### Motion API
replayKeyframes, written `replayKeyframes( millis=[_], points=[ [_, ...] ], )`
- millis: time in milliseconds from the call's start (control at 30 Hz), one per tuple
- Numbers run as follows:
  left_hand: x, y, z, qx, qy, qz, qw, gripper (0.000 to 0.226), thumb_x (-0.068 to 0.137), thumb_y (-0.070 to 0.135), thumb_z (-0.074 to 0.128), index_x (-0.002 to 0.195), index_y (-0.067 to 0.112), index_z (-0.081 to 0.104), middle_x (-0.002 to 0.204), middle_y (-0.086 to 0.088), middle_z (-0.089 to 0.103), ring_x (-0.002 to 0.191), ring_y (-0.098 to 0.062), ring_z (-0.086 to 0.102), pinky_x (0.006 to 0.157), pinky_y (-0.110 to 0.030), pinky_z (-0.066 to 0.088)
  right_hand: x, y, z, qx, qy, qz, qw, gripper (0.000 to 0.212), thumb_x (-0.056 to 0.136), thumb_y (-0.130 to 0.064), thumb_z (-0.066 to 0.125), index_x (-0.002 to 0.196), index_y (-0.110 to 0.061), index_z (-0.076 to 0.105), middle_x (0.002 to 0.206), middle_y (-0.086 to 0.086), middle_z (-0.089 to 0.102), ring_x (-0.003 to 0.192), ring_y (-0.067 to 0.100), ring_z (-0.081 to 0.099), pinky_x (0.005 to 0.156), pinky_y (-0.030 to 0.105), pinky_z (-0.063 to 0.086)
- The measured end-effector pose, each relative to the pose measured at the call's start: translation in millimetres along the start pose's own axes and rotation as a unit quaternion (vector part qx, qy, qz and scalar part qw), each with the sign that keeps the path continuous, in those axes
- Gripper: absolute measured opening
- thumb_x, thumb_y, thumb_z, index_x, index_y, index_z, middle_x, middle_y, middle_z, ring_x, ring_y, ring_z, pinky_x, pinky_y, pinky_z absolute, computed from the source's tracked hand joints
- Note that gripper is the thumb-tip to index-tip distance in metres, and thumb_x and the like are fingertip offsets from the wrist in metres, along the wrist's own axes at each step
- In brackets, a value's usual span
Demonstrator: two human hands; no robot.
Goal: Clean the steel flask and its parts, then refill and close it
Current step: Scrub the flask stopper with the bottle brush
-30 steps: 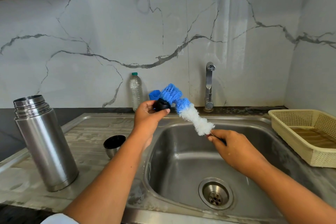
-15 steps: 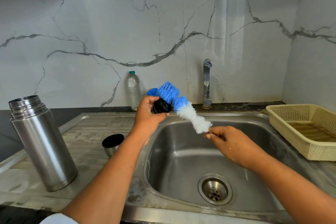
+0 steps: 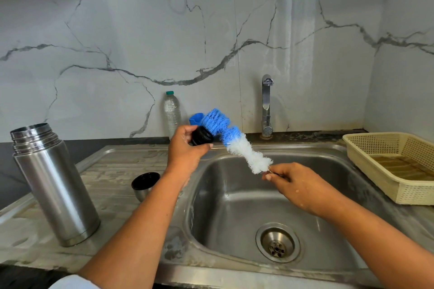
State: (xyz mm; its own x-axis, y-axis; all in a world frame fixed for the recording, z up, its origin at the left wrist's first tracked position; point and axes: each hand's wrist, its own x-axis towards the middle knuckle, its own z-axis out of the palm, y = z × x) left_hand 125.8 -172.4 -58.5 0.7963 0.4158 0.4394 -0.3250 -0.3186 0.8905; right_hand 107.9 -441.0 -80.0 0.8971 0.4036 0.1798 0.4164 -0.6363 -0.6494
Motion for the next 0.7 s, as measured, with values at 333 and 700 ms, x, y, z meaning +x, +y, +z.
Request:
replayKeyframes(
  millis=[333, 700],
  points=[
    [5.0, -8.2, 4.0, -0.011, 0.042, -0.048, 0.998, 0.04, 0.076, 0.01, 0.09, 0.109, 0.011, 0.067, 0.101, -0.003, 0.075, 0.095, -0.016, 0.073, 0.094, -0.035, 0.059, -2.2, -7.2, 2.7, -0.025, 0.018, -0.017, 0.999, 0.027, 0.105, -0.036, 0.05, 0.08, -0.041, 0.059, 0.066, -0.006, 0.057, 0.057, 0.005, 0.048, 0.055, 0.018, 0.039],
    [-1.0, -0.5, 14.3, 0.102, 0.018, 0.016, 0.994, 0.057, 0.072, 0.013, 0.093, 0.12, 0.012, 0.063, 0.109, 0.0, 0.068, 0.102, -0.016, 0.065, 0.089, -0.022, 0.05, -3.4, -13.7, 0.4, -0.09, 0.067, -0.004, 0.994, 0.024, 0.106, -0.032, 0.047, 0.114, -0.028, 0.069, 0.083, -0.002, 0.069, 0.07, 0.018, 0.064, 0.062, 0.032, 0.052]
  ],
)
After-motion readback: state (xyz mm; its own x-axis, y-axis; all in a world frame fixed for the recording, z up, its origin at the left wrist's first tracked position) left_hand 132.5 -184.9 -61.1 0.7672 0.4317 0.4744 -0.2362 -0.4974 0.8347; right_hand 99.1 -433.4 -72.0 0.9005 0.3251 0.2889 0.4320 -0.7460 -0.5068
